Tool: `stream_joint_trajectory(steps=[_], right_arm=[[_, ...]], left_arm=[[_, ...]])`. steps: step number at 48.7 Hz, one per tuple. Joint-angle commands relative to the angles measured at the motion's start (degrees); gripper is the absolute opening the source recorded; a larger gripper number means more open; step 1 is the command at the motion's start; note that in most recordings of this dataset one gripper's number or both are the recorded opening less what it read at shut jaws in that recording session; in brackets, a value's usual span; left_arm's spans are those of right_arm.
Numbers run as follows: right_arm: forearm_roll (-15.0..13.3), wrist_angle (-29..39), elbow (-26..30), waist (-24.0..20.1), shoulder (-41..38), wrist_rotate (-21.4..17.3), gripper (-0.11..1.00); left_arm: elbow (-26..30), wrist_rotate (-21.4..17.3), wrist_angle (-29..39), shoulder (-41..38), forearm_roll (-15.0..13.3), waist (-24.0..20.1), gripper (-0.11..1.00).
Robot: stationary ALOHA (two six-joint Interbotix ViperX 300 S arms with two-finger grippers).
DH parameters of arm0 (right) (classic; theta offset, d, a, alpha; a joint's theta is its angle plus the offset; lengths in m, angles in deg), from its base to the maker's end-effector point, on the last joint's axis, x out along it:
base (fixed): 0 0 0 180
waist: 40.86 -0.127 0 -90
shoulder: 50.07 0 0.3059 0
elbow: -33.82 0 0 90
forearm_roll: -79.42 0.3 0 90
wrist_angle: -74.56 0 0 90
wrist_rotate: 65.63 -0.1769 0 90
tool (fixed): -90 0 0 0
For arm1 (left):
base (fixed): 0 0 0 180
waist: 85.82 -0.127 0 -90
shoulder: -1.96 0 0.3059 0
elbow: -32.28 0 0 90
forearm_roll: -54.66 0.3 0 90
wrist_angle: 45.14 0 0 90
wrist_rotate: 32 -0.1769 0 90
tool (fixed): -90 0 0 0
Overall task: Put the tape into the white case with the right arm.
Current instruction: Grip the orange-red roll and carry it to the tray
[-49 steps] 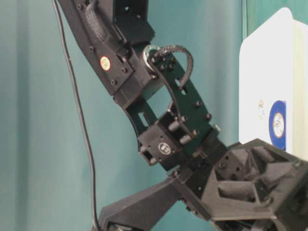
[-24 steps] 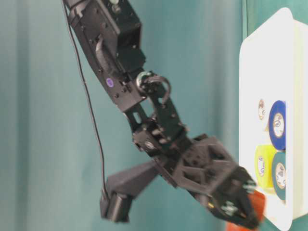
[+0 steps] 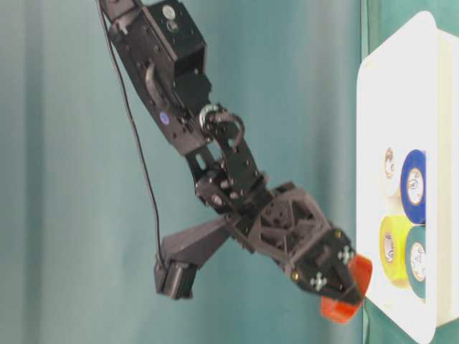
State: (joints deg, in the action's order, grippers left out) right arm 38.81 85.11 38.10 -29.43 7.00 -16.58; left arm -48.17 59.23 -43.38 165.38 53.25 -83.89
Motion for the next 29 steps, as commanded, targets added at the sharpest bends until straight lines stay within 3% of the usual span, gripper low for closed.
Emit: stream_joint_trajectory(steps=[1, 29], right_arm=[[-0.18, 0.0, -1.49, 1.23, 5.1, 0.09, 0.02], [-0.18, -4.04, -25.05, 9.76, 19.16, -0.09, 0.02]], left_arm=[[0.97, 0.0, -0.26, -0.7, 0.0, -0.09, 0.01], [0.97, 0.0, -0.26, -0.7, 0.0, -0.18, 0.01]])
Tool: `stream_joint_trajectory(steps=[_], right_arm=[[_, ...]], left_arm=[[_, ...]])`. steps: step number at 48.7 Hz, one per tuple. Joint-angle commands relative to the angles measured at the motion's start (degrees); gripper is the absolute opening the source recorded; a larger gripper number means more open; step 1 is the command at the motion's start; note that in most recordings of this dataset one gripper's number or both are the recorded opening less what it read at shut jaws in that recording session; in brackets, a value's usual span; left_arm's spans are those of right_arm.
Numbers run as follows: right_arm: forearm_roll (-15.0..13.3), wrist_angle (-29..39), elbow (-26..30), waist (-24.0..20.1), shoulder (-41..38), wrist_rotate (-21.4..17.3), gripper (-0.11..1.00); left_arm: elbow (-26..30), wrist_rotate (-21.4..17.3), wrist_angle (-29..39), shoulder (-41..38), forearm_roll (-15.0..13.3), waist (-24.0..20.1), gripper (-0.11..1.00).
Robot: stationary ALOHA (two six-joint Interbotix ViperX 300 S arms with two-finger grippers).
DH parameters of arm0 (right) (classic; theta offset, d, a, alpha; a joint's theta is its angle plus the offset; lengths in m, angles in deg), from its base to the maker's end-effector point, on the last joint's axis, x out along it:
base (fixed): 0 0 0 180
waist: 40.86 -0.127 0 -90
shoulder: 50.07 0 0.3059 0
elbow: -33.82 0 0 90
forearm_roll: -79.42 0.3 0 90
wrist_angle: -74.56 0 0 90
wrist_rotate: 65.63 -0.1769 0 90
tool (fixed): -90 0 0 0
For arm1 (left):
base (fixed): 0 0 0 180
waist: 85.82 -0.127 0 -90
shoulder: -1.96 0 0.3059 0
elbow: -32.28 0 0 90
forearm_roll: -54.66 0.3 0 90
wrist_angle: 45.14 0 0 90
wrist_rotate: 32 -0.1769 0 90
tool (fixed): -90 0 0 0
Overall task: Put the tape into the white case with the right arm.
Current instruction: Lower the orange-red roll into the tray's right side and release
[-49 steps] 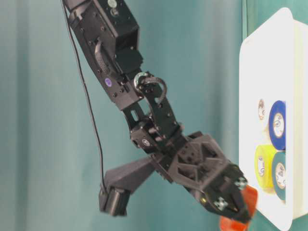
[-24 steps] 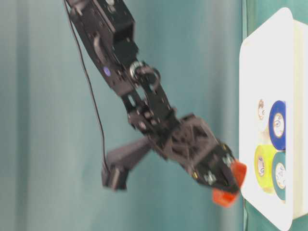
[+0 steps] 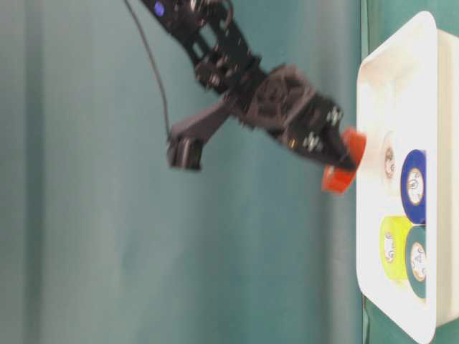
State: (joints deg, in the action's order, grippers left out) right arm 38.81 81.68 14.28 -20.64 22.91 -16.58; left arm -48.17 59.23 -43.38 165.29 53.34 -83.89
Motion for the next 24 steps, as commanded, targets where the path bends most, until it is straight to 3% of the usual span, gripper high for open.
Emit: stream_joint_trajectory(steps=[1, 24], right_arm=[[-0.18, -0.62, -1.67, 1.14, 3.6, -0.09, 0.02], [-0.09, -0.7, -7.56, 2.37, 5.71, -0.18, 0.02]], left_arm=[[0.97, -0.09, -0.26, -0.62, -0.09, -0.18, 0.01], [0.97, 0.0, -0.26, -0.62, -0.09, -0.18, 0.01]])
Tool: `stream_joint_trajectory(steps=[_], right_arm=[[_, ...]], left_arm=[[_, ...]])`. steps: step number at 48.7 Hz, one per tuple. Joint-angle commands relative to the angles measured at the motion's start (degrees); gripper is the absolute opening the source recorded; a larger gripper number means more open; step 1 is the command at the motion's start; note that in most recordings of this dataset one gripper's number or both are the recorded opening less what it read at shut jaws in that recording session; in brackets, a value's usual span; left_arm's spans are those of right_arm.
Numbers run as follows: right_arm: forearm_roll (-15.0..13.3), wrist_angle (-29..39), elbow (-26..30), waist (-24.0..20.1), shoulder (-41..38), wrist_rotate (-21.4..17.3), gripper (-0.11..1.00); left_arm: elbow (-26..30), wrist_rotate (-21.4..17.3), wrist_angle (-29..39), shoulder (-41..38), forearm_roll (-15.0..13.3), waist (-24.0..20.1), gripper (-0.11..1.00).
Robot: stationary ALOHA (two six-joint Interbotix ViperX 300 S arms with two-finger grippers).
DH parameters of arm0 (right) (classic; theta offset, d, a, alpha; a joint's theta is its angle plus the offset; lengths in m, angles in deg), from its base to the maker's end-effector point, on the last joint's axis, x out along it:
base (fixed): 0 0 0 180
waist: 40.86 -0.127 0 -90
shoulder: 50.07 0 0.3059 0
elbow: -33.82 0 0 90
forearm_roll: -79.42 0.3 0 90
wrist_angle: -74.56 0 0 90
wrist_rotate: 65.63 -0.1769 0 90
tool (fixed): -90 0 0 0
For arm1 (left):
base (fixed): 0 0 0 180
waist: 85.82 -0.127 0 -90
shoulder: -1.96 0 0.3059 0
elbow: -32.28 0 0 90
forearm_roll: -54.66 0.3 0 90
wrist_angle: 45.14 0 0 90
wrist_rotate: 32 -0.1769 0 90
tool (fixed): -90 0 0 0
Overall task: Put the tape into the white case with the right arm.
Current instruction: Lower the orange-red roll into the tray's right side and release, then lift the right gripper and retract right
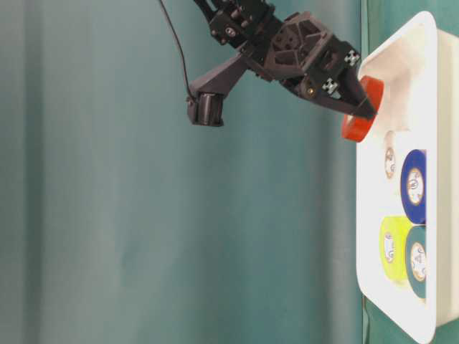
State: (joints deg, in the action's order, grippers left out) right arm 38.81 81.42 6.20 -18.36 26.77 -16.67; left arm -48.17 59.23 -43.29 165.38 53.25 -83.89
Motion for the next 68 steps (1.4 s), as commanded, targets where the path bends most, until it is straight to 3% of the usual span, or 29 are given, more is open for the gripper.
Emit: stream_joint_trajectory(steps=[1, 17, 22, 30, 48, 68], right_arm=[[-0.18, -0.44, 0.53, 0.09, 1.76, -0.09, 0.02], [-0.09, 0.0, 0.97, 0.35, 1.76, -0.09, 0.03], [-0.09, 0.0, 0.88, 0.35, 1.76, -0.09, 0.24], [-0.09, 0.0, 0.18, 0.35, 1.85, -0.09, 0.68], [-0.09, 2.2, -5.01, 0.35, 4.57, -0.09, 0.66], [-0.18, 1.49, -21.27, 0.35, 21.45, 0.0, 0.66]], left_arm=[[0.97, 0.0, -0.35, -0.79, 0.0, -0.09, 0.01], [0.97, -0.09, -0.26, -0.79, 0.0, -0.09, 0.01], [0.97, 0.0, -0.35, -0.79, 0.0, -0.18, 0.01], [0.97, 0.0, -0.35, -0.79, 0.0, -0.09, 0.01], [0.97, 0.0, -0.35, -0.79, 0.0, -0.09, 0.01], [0.97, -0.09, -0.35, -0.7, 0.0, -0.09, 0.01]])
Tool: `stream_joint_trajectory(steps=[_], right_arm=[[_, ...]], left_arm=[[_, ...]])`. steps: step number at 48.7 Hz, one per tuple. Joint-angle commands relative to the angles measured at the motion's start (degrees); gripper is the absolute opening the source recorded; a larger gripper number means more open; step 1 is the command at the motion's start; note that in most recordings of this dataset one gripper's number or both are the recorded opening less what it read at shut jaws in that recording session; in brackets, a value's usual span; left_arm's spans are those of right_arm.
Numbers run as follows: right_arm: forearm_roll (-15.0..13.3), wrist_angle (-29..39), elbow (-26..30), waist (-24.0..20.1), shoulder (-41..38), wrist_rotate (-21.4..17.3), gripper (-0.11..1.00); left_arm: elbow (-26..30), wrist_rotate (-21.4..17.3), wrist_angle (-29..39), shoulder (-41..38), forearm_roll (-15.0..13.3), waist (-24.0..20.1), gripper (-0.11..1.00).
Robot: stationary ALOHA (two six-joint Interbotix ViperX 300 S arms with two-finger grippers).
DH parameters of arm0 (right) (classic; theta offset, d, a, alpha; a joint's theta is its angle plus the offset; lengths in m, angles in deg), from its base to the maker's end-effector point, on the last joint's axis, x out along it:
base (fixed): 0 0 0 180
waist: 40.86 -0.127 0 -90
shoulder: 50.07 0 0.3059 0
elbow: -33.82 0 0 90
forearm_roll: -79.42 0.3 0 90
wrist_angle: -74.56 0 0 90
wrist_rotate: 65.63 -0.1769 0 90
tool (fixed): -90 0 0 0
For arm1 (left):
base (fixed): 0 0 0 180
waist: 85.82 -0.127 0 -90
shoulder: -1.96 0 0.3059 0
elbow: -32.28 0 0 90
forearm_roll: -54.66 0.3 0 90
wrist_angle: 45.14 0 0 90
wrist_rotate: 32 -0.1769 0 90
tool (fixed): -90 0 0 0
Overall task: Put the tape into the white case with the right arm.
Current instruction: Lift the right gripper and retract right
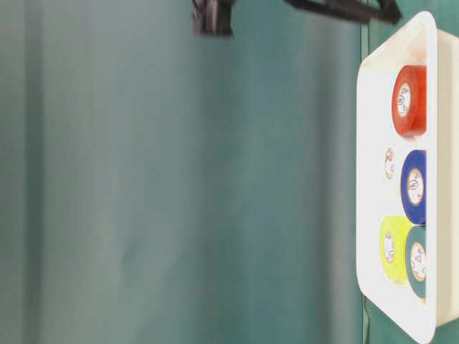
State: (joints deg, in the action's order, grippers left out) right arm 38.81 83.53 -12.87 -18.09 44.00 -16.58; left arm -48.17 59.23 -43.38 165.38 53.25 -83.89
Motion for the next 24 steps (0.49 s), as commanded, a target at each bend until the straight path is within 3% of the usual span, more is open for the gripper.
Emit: stream_joint_trajectory(steps=[1, 16, 24], right_arm=[[-0.09, -0.79, -2.81, 0.18, 5.1, -0.18, 0.66], [0.09, -8.7, -9.23, -0.53, 10.2, -0.18, 0.66], [0.09, -14.68, -10.81, -4.48, 9.67, -0.18, 0.65]], left_arm=[[0.97, 0.0, -0.26, -0.79, 0.0, -0.09, 0.01], [0.97, -0.09, -0.26, -0.7, 0.0, -0.18, 0.01], [0.97, -0.09, -0.26, -0.79, 0.0, -0.18, 0.01]])
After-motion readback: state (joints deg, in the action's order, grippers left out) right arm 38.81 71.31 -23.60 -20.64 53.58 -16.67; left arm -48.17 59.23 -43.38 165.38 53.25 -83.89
